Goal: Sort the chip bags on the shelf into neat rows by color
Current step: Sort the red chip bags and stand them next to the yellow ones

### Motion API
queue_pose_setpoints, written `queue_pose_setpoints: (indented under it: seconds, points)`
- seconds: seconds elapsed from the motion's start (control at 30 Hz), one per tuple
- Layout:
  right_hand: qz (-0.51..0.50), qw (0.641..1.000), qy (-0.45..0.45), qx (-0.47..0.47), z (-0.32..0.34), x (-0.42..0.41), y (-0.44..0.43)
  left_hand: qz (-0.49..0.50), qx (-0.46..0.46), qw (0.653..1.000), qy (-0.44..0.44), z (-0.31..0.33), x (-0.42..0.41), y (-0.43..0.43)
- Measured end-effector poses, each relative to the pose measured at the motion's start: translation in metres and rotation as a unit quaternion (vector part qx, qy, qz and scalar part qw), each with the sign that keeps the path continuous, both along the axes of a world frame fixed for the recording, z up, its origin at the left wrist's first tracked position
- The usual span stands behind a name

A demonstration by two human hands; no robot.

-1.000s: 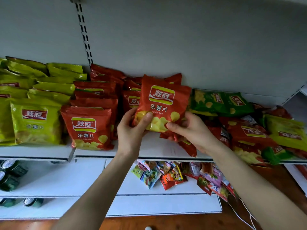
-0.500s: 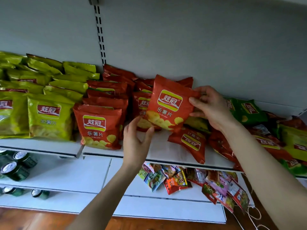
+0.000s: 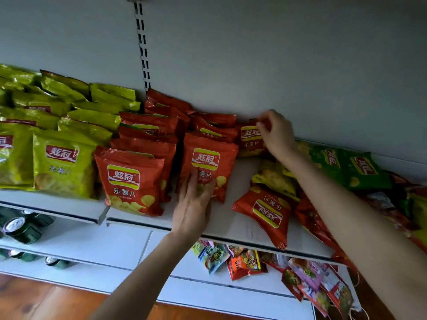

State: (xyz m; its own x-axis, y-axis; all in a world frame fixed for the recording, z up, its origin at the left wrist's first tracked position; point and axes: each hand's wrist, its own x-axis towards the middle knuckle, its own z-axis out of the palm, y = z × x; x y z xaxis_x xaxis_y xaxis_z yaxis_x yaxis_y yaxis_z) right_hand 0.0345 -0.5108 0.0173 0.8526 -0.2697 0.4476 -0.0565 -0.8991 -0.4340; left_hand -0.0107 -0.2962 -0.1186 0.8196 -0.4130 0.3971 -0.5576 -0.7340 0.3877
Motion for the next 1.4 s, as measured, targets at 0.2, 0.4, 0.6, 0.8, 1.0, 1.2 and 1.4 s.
queue_pose_setpoints:
  seconds: [0.2, 0.4, 0.6, 0.8, 1.0, 1.2, 1.4]
  points:
    - [-0.039, 0.983, 0.086, -0.157, -0.015, 0.024, -0.037, 0.023, 0.003, 1.0, 0.0, -0.008, 0.011, 0.001]
    - [-0.061, 0.992, 0.021, -0.109, 0.006, 0.011, -0.047, 0.032, 0.004, 0.999, 0.001, -0.009, 0.012, -0.002]
    - [-0.021, 0.994, -0.053, 0.097, 0.056, -0.048, -0.043, 0.024, -0.024, 0.999, -0.03, 0.004, 0.015, -0.002]
    - [0.002, 0.971, -0.039, 0.235, 0.054, -0.113, -0.023, -0.052, -0.19, 0.978, 0.061, 0.043, -0.003, -0.01]
    - [0.026, 0.894, -0.056, 0.443, 0.041, -0.15, 0.009, -0.141, -0.549, 0.688, 0.453, 0.102, -0.042, -0.012]
    - [0.013, 0.811, -0.076, 0.58, 0.027, -0.168, 0.038, -0.114, -0.617, 0.634, 0.452, 0.103, -0.056, 0.003]
    - [0.016, 0.892, 0.019, 0.451, 0.023, -0.173, 0.063, -0.051, -0.587, 0.673, 0.447, 0.086, -0.063, 0.025]
